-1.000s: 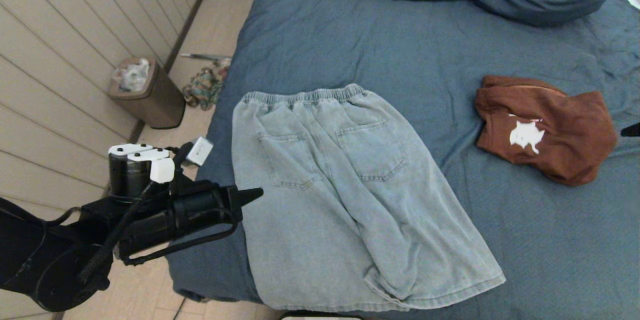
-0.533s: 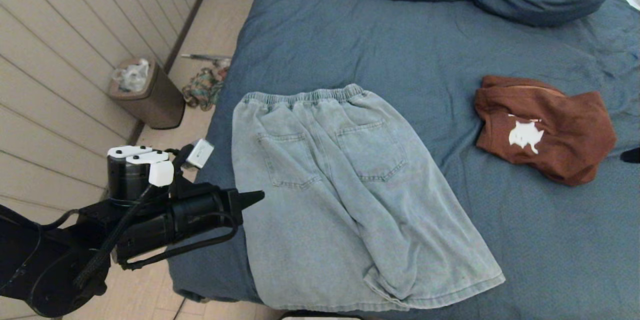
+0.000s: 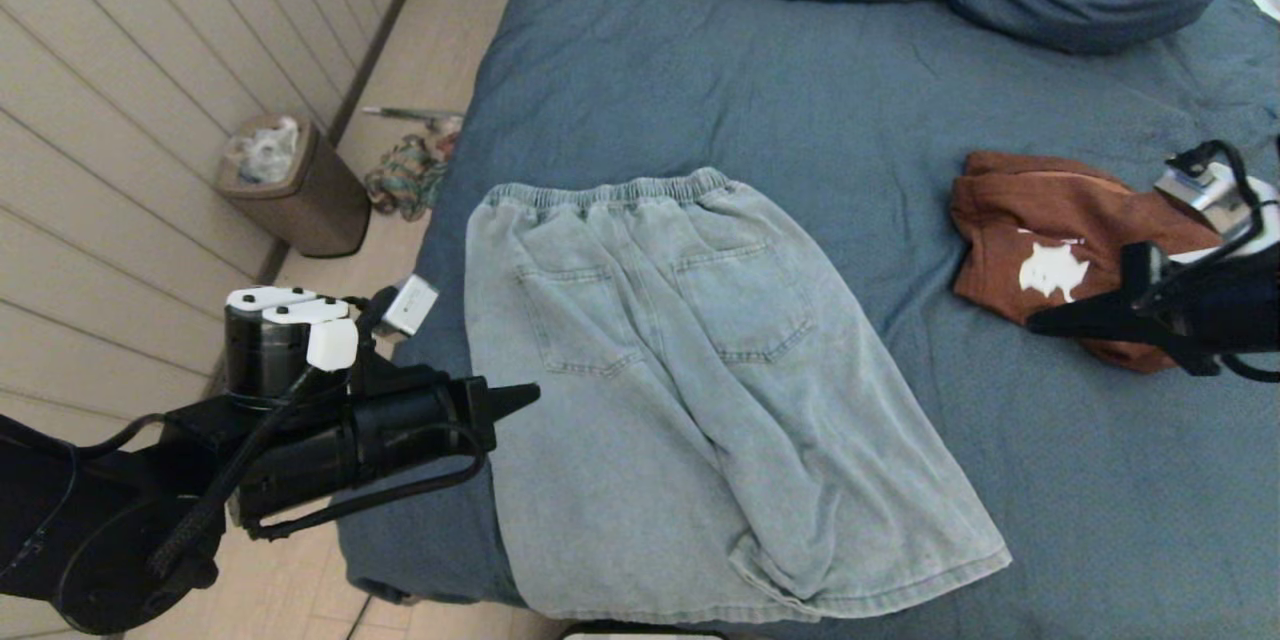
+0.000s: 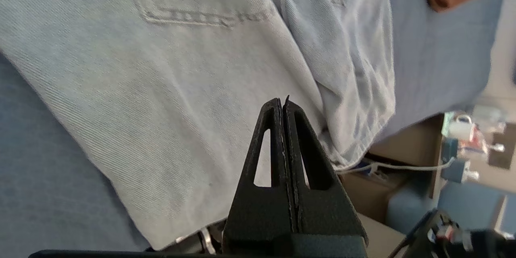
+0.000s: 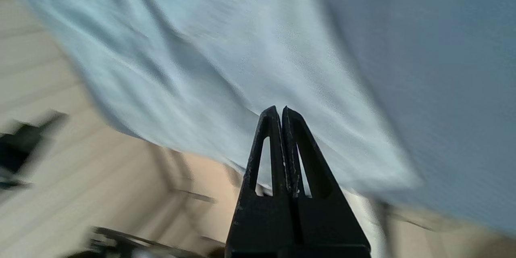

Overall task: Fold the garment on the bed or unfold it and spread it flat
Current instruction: Fold the blue shorts

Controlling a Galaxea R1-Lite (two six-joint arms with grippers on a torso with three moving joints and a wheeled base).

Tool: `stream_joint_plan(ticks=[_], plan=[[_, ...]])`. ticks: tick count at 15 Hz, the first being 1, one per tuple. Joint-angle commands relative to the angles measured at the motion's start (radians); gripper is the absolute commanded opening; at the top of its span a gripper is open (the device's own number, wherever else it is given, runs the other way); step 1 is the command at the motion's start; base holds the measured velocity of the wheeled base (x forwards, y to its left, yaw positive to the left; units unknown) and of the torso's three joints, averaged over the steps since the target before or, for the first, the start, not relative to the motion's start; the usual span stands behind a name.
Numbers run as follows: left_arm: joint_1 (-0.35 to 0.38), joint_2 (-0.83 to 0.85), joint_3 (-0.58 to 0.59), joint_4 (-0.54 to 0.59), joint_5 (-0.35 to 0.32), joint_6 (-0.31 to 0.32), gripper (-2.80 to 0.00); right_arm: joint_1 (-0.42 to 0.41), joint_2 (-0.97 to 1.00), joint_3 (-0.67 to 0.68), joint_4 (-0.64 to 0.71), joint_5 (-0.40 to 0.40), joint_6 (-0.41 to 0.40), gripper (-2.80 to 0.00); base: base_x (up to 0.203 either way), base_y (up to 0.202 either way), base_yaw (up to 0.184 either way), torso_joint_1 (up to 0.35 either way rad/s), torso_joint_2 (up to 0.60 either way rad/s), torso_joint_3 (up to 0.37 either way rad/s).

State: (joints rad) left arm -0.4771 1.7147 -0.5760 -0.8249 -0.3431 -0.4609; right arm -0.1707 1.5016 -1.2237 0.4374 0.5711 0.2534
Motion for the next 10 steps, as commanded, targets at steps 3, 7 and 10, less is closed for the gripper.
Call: stream_joint_plan(ticks=[3,7,10], plan=[[0.017,0.052,-0.03,-0.009,0.042,-0.003,-2.8,0.139,0.114,-0.011,-0.159,-0.064,0.099,-2.8,0.0,0.0,0.0,0.0,0.0,0.0],[0.102,0.147,-0.222,0.029,0.074,0.001,-2.8,0.32,0.342,-0.272,-0.218,-0.303,0.103,-2.8,0.0,0.0,0.0,0.0,0.0,0.0],[0.155,0.175,-0.343,0.103,0.076,0.004,-2.8,0.39,0.493,-0.444,-0.26,-0.427,0.104,-2.8,0.0,0.0,0.0,0.0,0.0,0.0]])
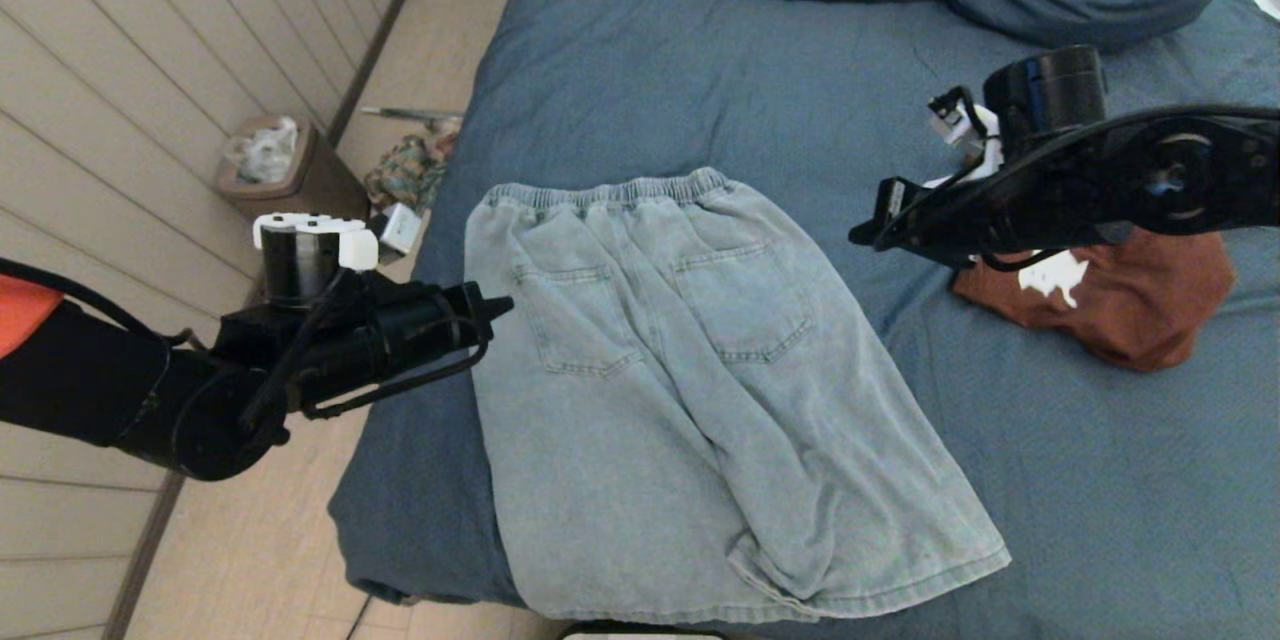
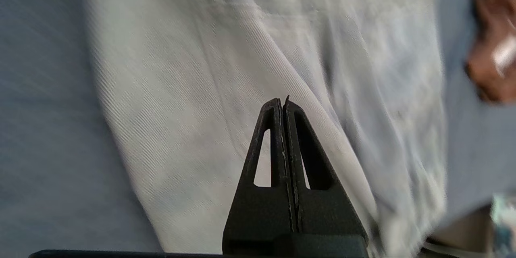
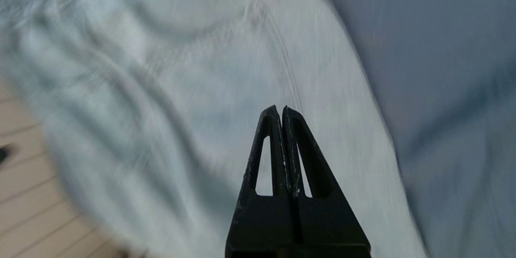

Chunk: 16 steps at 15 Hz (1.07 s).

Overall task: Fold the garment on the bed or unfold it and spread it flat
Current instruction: Fold the blue shorts

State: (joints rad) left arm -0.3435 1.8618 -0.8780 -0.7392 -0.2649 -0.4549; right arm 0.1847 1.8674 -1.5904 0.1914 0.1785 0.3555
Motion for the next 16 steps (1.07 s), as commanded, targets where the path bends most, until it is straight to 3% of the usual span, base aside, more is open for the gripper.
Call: stream_joint_plan(ticks=[1,5,8,10,12,16], plan=[[0.021,0.036,-0.038,0.03,-0.002,-0.005,-2.8,0.054,0.15,-0.094,-0.048,-0.057,0.001,-0.11,0.0,0.0,0.0,0.0,0.0,0.0],[0.032,0.029,-0.036,0.026,0.011,-0.009,-2.8,0.073,0.226,-0.139,-0.157,-0.064,-0.002,0.0,0.0,0.0,0.0,0.0,0.0,0.0],[0.031,-0.003,0.032,-0.016,0.107,-0.008,-2.8,0.09,0.333,-0.293,-0.239,-0.14,-0.009,0.0,0.0,0.0,0.0,0.0,0.0,0.0],[0.026,-0.018,0.072,-0.078,0.113,-0.008,-2.8,0.105,0.388,-0.362,-0.256,-0.222,-0.027,0.0,0.0,0.0,0.0,0.0,0.0,0.0],[0.023,-0.023,0.094,-0.096,0.111,-0.008,-2.8,0.116,0.402,-0.362,-0.312,-0.246,-0.085,0.0,0.0,0.0,0.0,0.0,0.0,0.0],[0.024,-0.02,0.132,-0.116,0.108,-0.01,-2.8,0.103,0.458,-0.364,-0.351,-0.277,-0.102,0.0,0.0,0.0,0.0,0.0,0.0,0.0]])
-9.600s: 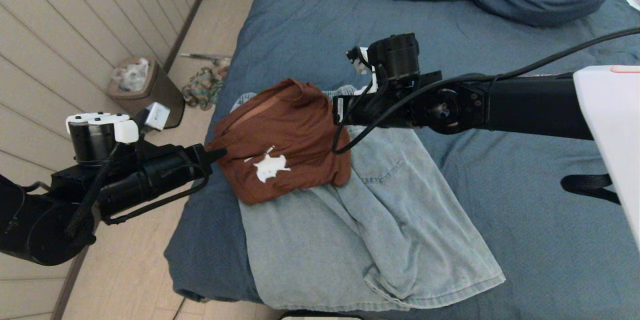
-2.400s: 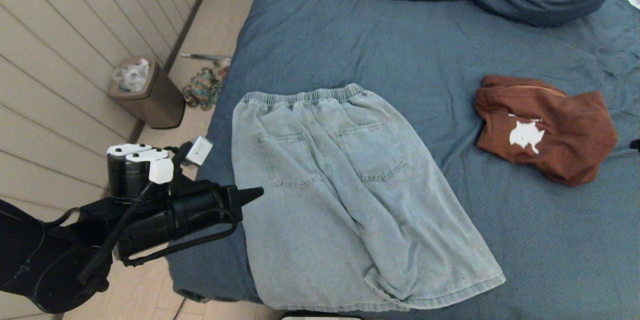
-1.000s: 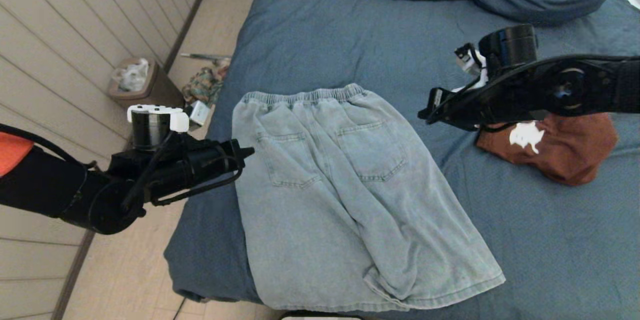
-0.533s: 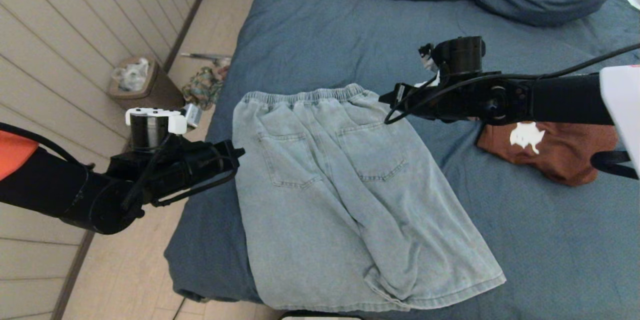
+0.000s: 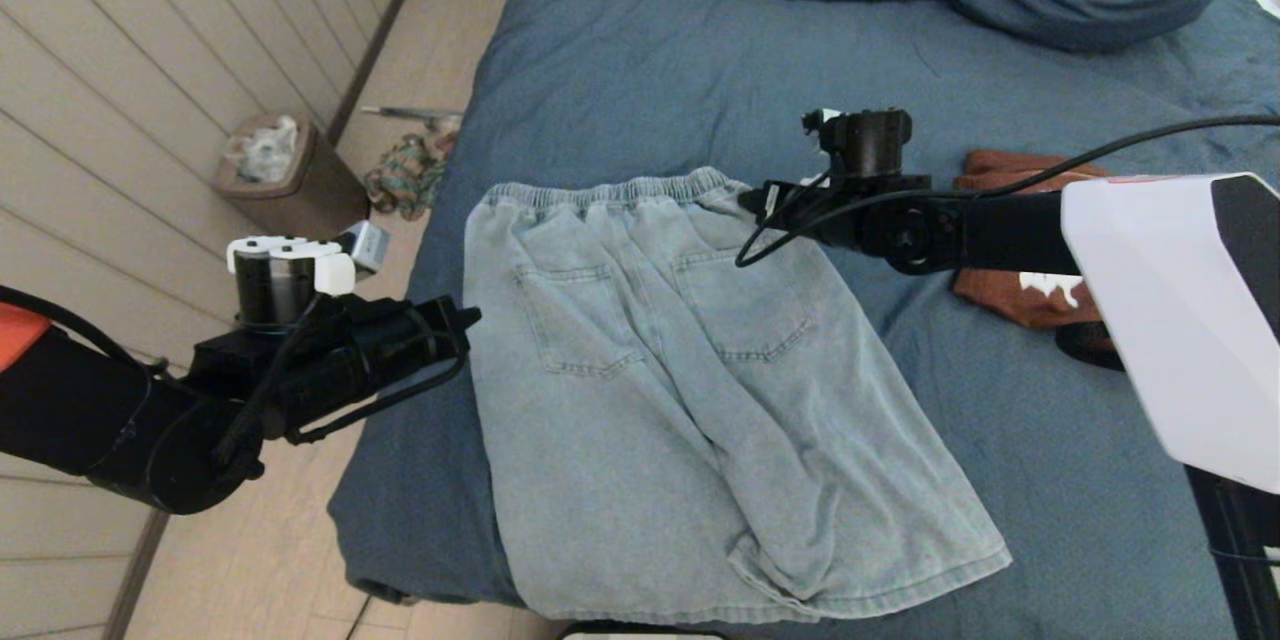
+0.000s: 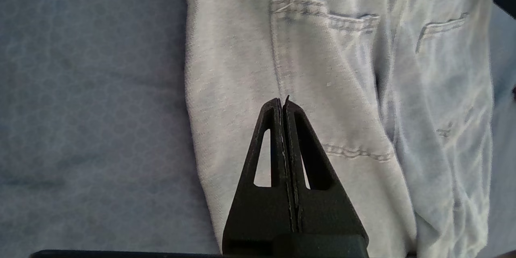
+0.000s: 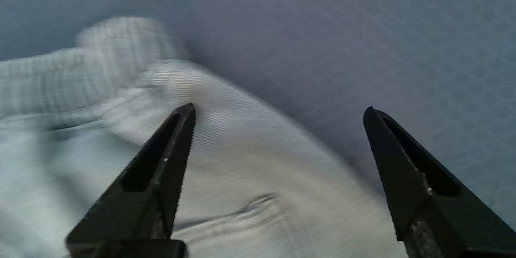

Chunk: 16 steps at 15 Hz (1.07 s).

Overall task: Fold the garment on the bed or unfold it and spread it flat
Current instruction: Fold the blue shorts

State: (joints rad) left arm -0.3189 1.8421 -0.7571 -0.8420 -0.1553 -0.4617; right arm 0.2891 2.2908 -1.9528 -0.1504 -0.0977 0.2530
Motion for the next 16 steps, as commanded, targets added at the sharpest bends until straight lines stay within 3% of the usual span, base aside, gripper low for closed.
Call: stream_joint_plan(ticks=[1,5,6,16], plan=[[0.0,0.0,0.012,-0.015,-0.001,-0.003,-2.8,-0.003,0.037,-0.002,-0.012,-0.001,-0.001,0.0,0.0,0.0,0.0,0.0,0.0,0.0],[0.0,0.003,0.027,-0.041,-0.001,-0.002,-2.8,-0.005,0.065,-0.006,-0.02,0.01,-0.008,0.0,0.0,0.0,0.0,0.0,0.0,0.0],[0.0,-0.001,0.027,-0.042,-0.001,-0.002,-2.8,-0.005,0.067,-0.006,-0.018,0.01,-0.008,-2.8,0.0,0.0,0.0,0.0,0.0,0.0],[0.0,0.008,0.03,-0.042,0.0,0.002,-2.8,0.001,0.049,-0.002,-0.009,0.027,0.005,-2.8,0.0,0.0,0.0,0.0,0.0,0.0]])
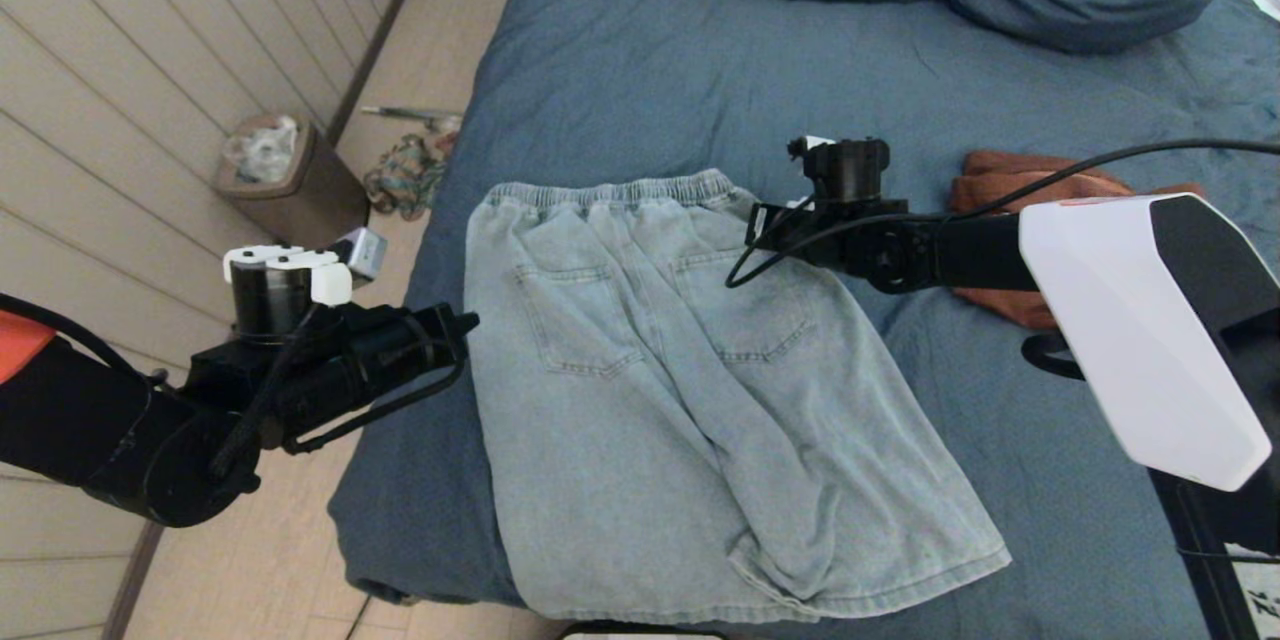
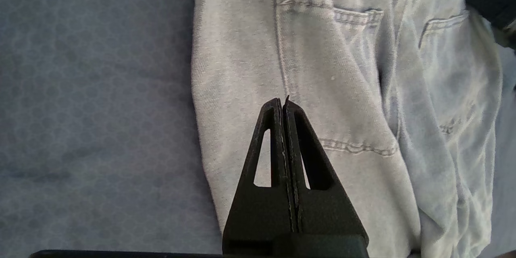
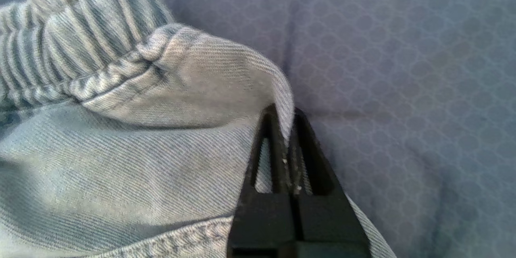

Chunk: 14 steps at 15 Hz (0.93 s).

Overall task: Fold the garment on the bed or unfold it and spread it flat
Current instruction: Fold the blue shorts

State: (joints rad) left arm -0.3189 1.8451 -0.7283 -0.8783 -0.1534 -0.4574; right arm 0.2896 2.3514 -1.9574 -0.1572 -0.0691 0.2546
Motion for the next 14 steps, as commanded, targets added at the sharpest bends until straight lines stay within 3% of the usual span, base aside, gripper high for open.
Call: stream_joint_plan(ticks=[1,6,11,14], plan=[[0.0,0.003,0.0,-0.005,-0.002,-0.003,-2.8,0.003,-0.041,0.01,0.0,-0.002,0.01,-2.8,0.0,0.0,0.0,0.0,0.0,0.0],[0.0,-0.026,0.007,-0.006,-0.001,-0.003,-2.8,0.057,-0.183,0.087,0.003,-0.003,0.068,-2.8,0.0,0.0,0.0,0.0,0.0,0.0],[0.0,-0.08,0.027,-0.008,-0.005,-0.004,-2.8,0.206,-0.264,0.052,0.113,-0.003,0.091,-2.8,0.0,0.0,0.0,0.0,0.0,0.0],[0.0,-0.132,0.04,-0.006,-0.01,-0.004,-2.8,0.363,-0.267,0.013,0.171,-0.003,0.09,-2.8,0.0,0.0,0.0,0.0,0.0,0.0]])
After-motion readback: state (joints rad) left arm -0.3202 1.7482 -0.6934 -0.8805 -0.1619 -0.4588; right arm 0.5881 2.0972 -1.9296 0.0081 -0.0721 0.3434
